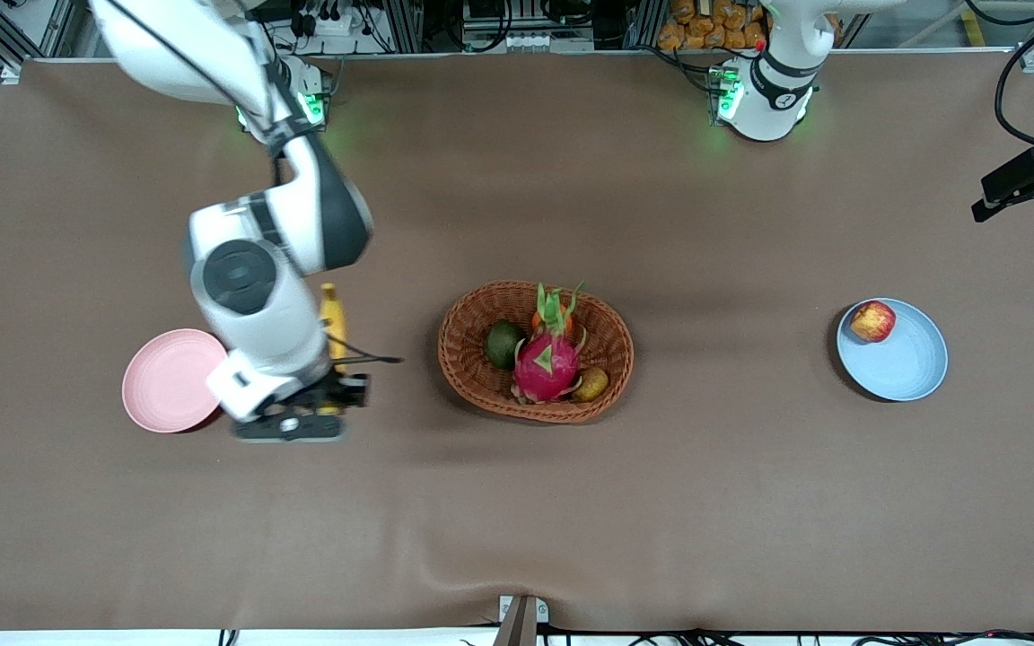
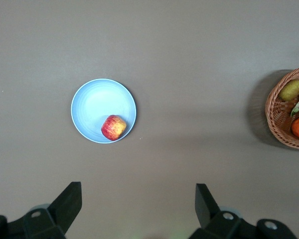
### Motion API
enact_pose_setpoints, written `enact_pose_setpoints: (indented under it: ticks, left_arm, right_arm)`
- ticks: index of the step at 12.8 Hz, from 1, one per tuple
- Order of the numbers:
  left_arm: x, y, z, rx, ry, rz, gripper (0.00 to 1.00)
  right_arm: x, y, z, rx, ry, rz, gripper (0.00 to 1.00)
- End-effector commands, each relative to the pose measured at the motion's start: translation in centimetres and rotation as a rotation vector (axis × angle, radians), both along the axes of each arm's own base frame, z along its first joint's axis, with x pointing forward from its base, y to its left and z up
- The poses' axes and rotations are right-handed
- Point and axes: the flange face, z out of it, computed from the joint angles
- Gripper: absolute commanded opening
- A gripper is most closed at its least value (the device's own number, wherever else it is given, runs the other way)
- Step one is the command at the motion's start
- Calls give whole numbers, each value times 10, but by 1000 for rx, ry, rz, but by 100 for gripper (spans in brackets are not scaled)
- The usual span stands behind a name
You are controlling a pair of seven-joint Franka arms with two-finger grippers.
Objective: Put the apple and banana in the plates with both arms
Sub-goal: 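Lift the banana and carry it to the pink plate with the right gripper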
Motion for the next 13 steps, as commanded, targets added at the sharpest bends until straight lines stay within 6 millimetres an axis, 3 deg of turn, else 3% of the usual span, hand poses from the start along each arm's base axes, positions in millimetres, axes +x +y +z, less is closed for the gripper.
enact_pose_setpoints:
  ticks: [1, 3, 6, 8, 10, 13]
  left_arm:
    - [2, -1, 3, 19, -7, -6, 100]
    - [4, 0, 0, 22, -2, 6, 100]
    - [5, 3, -1, 22, -2, 8, 100]
    - [5, 2, -2, 30, 2, 14, 100]
    - [5, 3, -1, 32, 0, 13, 100]
    - [6, 2, -2, 30, 3, 14, 100]
  right_arm:
    - [-10, -83, -26, -11, 102, 12, 0]
    - [-5, -151, -48, -15, 147, 22, 0]
    - [2, -212, -77, -14, 181, 30, 0]
    - [6, -231, -97, -12, 181, 23, 0]
    - [14, -261, -138, -12, 152, -11, 0]
    - [15, -275, -166, -9, 133, -23, 0]
